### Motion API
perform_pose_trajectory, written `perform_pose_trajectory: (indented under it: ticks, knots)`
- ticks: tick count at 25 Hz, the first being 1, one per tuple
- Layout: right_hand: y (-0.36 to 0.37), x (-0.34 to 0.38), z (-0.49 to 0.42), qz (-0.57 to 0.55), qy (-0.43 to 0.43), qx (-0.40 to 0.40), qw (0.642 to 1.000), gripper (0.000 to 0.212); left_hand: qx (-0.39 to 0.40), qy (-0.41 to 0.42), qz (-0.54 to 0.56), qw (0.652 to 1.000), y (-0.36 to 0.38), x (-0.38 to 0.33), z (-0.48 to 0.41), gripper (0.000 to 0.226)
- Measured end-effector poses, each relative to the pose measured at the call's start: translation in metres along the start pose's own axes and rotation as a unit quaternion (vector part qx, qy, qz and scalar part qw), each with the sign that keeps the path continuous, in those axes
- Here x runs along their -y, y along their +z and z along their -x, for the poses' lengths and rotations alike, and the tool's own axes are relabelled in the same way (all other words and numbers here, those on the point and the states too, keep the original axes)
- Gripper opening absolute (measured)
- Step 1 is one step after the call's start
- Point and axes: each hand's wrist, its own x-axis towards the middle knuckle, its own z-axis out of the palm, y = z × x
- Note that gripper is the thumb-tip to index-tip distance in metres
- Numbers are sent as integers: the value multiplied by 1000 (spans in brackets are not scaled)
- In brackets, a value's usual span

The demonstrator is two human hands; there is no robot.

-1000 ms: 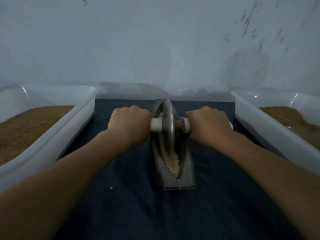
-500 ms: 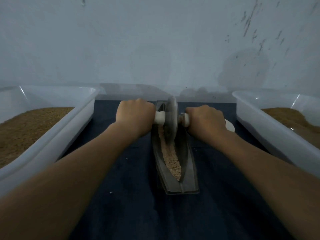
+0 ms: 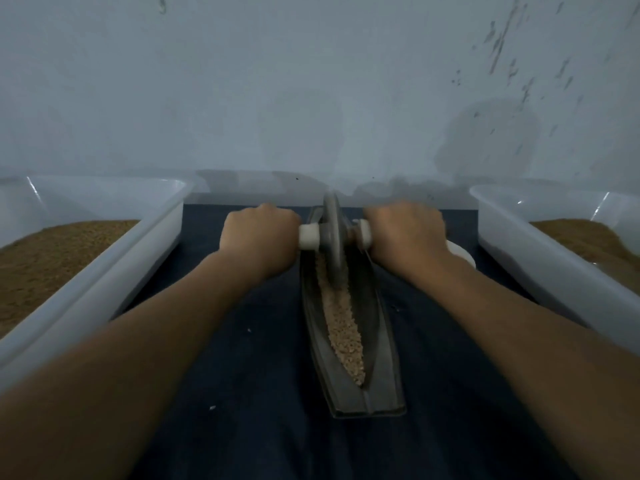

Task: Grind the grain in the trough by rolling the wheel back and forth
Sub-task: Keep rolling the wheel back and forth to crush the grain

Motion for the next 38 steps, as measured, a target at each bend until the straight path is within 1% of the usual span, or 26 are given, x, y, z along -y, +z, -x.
perform_pose_trajectory:
  ticks: [3,4,5,6,8,9,10,11,12,15,18,20,21,22,23,24,25,27,29,30,31,33,34,35,36,38]
  knots:
    - [-7,-3,-6,1,-16,28,999,11,30,-3,10,999,-8,0,3,18]
    - [-9,-5,10,3,-27,20,999,20,23,6,7,1000,-7,1,17,16]
    - [-9,-7,32,13,-42,-9,999,32,-7,23,-8,1000,-8,1,36,12]
    - [-11,-8,54,23,-56,-53,997,42,-52,46,-24,997,-10,1,54,15]
    - [-16,-13,82,33,-75,-123,989,49,-107,90,-50,989,-18,4,71,38]
    - [-15,-16,81,33,-75,-129,988,48,-115,96,-57,987,-20,4,67,39]
    - [-12,-16,76,38,-70,-121,989,47,-98,92,-55,989,-17,3,62,30]
    - [-7,-14,67,48,-57,-97,992,45,-62,68,-42,995,-10,1,54,18]
    - [1,-12,51,42,-41,-70,996,40,-36,42,-36,998,-4,0,39,13]
    - [13,-4,1,-27,7,-13,1000,19,-19,21,-32,999,-1,0,-7,16]
    - [8,-7,2,-39,9,9,999,14,-14,32,-52,998,-11,-4,-9,15]
    - [5,-12,33,-37,-16,0,999,24,-35,60,-47,996,-10,-2,17,13]
    - [4,-13,50,-17,-35,-26,999,32,-59,74,-42,995,-7,1,33,14]
    - [-1,-13,65,5,-55,-55,997,41,-80,89,-39,992,-7,4,50,21]
    - [-5,-14,74,21,-69,-85,994,49,-90,102,-39,990,-8,7,61,33]
    - [-8,-15,76,34,-77,-102,991,54,-102,106,-48,988,-11,8,65,44]
    - [-9,-15,72,44,-78,-97,991,56,-99,97,-55,989,-11,7,61,46]
    - [0,-12,51,46,-59,-67,995,46,-53,50,-33,997,0,3,47,29]
    - [5,-5,17,2,-22,-35,999,26,-42,20,-23,999,5,0,15,8]
    - [6,-2,2,-12,-2,-9,1000,17,-30,13,-24,999,2,-1,1,9]
    - [5,-1,-7,-17,10,11,1000,13,-19,9,-22,1000,-2,-2,-7,13]
    - [2,-3,1,-23,6,20,1000,12,-15,18,-27,999,-10,-4,2,15]
    - [0,-6,17,-30,-9,11,999,15,-29,33,-37,998,-11,-4,17,13]
    - [0,-9,37,-29,-28,-7,999,24,-61,53,-45,996,-9,-3,34,15]
    - [-3,-12,57,-19,-44,-34,998,33,-97,78,-48,991,-10,-3,51,25]
    - [-10,-15,84,-6,-71,-78,994,43,-141,122,-49,981,-16,3,76,54]
